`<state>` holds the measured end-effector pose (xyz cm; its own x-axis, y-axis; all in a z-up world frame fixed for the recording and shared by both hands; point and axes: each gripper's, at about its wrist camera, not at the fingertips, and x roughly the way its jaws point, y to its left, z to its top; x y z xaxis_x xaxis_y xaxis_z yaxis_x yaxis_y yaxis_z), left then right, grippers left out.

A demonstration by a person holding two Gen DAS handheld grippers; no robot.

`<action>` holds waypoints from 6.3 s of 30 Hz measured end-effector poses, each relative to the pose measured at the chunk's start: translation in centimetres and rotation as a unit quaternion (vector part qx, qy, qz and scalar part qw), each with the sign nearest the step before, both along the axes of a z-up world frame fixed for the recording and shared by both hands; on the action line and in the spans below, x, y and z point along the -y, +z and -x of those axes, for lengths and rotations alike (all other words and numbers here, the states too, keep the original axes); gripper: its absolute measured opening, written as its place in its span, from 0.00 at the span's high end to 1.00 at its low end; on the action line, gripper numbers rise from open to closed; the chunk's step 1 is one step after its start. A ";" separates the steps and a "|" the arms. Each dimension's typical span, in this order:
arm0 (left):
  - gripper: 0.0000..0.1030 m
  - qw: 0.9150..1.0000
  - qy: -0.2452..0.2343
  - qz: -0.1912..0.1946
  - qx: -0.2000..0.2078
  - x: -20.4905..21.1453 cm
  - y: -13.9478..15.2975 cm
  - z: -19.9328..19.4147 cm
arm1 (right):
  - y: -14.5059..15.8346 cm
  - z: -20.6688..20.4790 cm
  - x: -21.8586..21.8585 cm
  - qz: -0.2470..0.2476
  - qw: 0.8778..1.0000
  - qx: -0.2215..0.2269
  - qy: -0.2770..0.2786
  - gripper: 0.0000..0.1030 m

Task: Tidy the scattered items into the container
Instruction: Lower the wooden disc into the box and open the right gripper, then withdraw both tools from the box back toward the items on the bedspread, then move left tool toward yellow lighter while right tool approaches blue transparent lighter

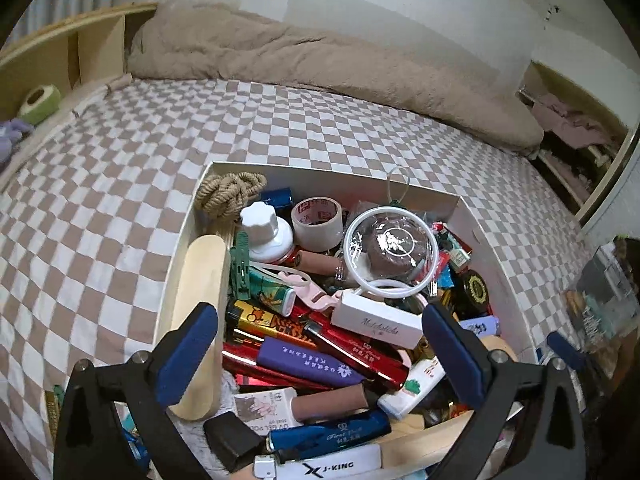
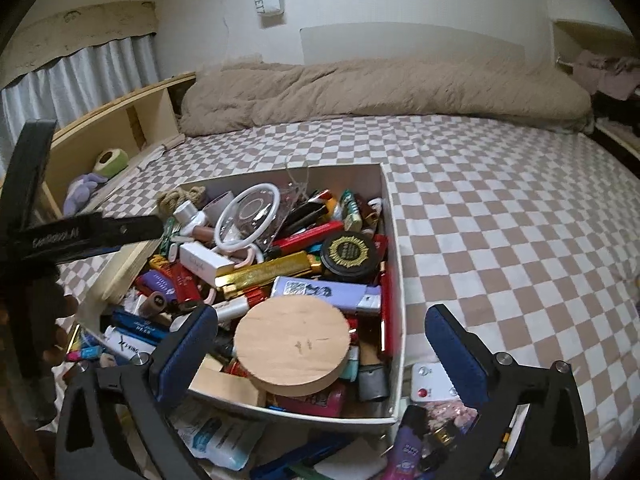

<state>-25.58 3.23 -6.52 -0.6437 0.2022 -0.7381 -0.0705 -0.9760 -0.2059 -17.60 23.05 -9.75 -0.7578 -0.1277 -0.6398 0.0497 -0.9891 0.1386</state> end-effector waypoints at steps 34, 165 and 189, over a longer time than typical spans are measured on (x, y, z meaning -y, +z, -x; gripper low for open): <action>0.00 0.996 0.027 0.075 -0.049 1.3 -1.2 -5.0 | 0.2 -0.4 0.1 -0.038 0.999 -0.020 -0.017 0.00; 0.08 0.960 -0.170 -0.167 0.145 -4.4 -10.5 -14.5 | -9.8 -7.9 -5.1 0.179 0.969 0.168 -0.023 0.00; 0.06 0.958 -0.239 -0.099 0.123 -9.1 -10.9 -13.6 | -9.6 -8.4 -6.6 0.205 0.965 0.160 -0.033 0.00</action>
<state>-11.95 12.31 -17.43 -0.2541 0.5827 -0.7719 -0.4245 -0.7844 -0.4523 -9.21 29.64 -19.37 -0.5444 -0.3786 -0.7485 -0.1211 -0.8475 0.5167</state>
